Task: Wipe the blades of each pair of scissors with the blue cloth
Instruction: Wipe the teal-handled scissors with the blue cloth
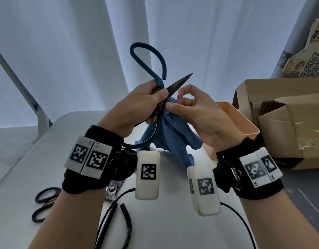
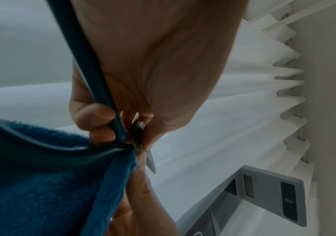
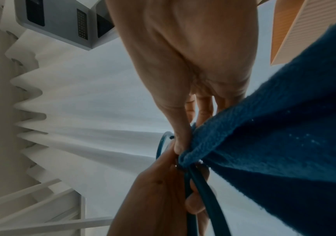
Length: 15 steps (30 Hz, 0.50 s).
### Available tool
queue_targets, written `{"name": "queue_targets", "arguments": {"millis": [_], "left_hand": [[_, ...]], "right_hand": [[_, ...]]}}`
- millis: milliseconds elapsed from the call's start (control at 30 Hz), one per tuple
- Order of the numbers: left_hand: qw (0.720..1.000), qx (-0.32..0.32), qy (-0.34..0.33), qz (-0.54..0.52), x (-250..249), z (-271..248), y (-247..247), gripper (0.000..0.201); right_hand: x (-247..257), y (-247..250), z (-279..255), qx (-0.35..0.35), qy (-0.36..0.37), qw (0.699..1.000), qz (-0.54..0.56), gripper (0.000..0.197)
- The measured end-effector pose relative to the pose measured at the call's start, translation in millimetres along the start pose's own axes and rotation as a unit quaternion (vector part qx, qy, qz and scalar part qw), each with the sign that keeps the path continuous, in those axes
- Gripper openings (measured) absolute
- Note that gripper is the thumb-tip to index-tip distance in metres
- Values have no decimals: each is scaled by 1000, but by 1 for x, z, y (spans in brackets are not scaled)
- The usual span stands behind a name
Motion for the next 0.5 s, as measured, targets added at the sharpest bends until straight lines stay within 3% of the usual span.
{"name": "queue_targets", "arguments": {"millis": [200,500], "left_hand": [[1000,-3,2,4,2,1,3,21],[1000,1,-8,5,-2,0,-1,17]], "right_hand": [[-1,0,3,-5,-5,1000,-25,28],[-5,-5,2,-14,-4,999,40,31]]}}
Point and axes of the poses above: each hand's wrist, its own z-axis towards the middle knuckle, its own y-axis out of the back of the hand, x = y × z, the point moved 10 cm from there along z, towards the middle knuckle, and after that the axes turned 1 degree about -x, right-handed, at the moved point
